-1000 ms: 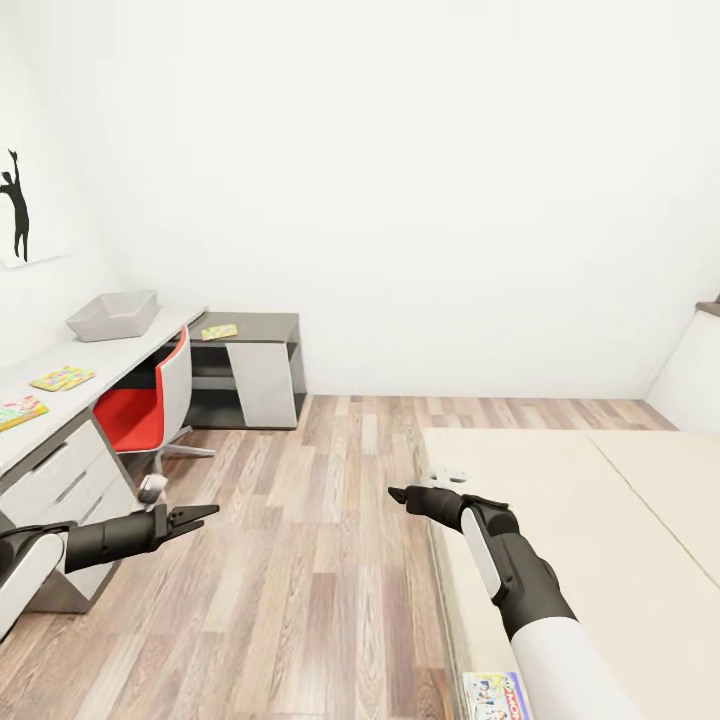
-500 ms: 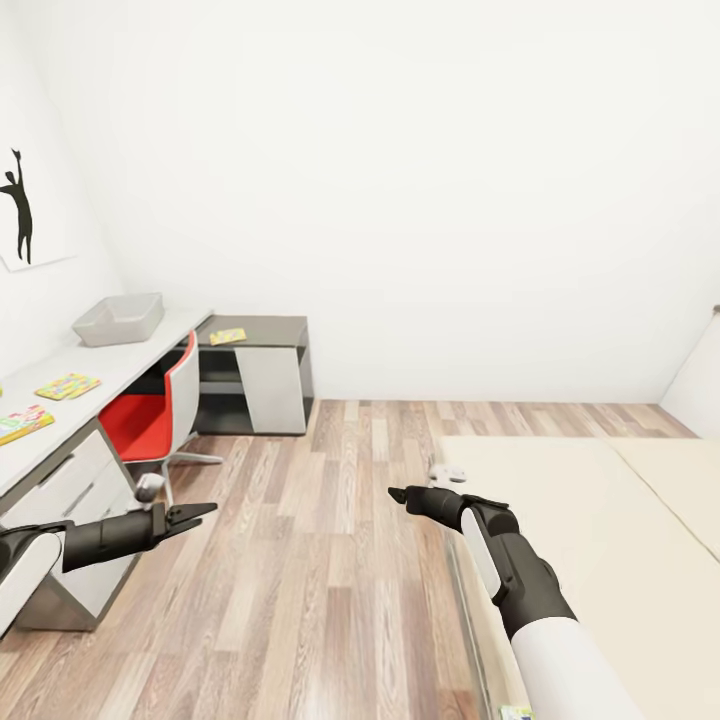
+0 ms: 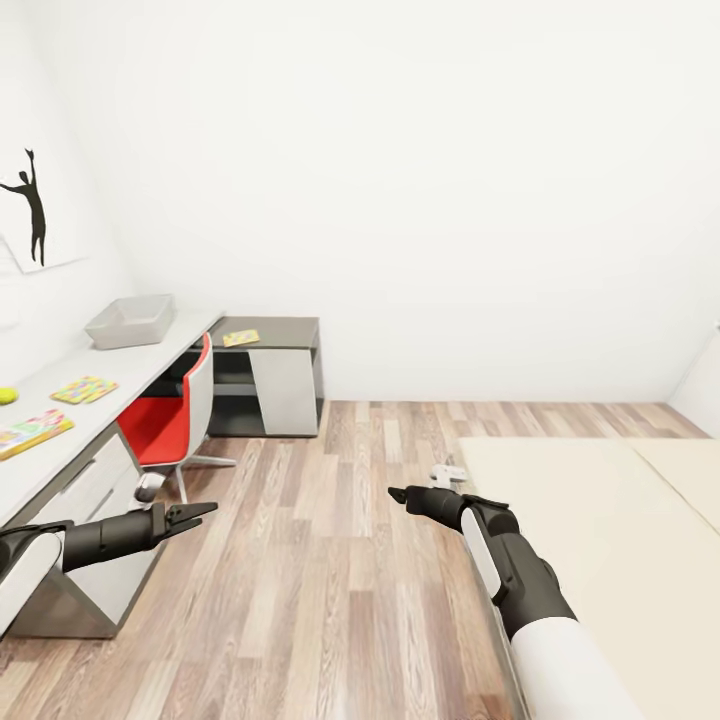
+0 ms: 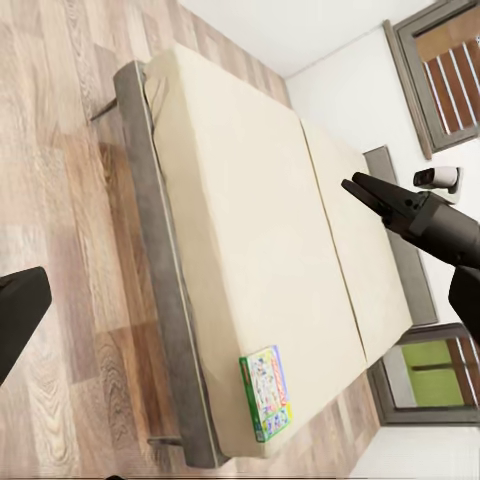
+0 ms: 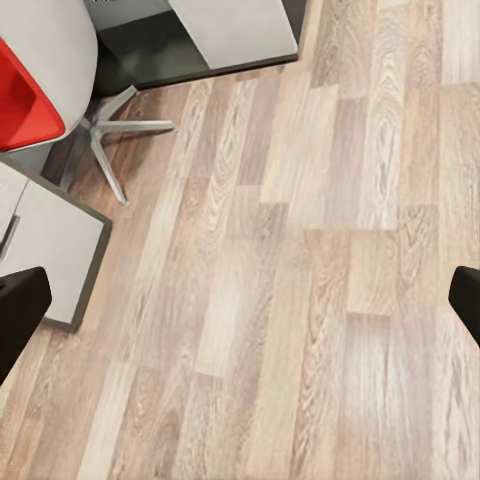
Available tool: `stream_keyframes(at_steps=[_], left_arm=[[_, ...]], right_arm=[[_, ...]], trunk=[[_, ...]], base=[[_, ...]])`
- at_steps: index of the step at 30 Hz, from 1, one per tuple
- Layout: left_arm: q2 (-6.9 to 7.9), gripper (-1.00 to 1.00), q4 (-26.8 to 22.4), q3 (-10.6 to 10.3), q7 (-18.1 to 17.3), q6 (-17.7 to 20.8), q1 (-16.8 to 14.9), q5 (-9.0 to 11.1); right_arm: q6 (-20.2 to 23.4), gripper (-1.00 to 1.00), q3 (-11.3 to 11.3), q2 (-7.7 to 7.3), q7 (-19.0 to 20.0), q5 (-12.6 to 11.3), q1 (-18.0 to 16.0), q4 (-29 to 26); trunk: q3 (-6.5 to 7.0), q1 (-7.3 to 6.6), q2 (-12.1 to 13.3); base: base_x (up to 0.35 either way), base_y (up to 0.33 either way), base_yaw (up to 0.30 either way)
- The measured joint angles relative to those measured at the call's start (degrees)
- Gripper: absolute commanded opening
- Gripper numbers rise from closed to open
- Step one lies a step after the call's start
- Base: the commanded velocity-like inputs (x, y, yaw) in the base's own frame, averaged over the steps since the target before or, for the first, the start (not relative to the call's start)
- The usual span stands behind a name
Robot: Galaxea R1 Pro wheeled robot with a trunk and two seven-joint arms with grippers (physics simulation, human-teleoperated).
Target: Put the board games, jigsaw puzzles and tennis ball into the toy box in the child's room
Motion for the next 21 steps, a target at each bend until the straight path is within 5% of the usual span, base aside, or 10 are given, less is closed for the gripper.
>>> stream_keyframes(at_steps=[7, 21], left_arm=[[-0.01, 1.0, 0.0, 0.0, 0.0, 0.0, 0.0, 0.0], [-0.01, 1.0, 0.0, 0.0, 0.0, 0.0, 0.0, 0.0]], right_arm=[[0.0, 1.0, -0.1, 0.0, 0.0, 0.0, 0.0, 0.0], [0.0, 1.0, -0.1, 0.08, 0.0, -0.1, 0.0, 0.0]], trunk=[[0.0, 0.0, 0.0], [0.0, 0.0, 0.0]], base=[[0.006, 0.222, -0.248], [0.003, 0.016, -0.28]])
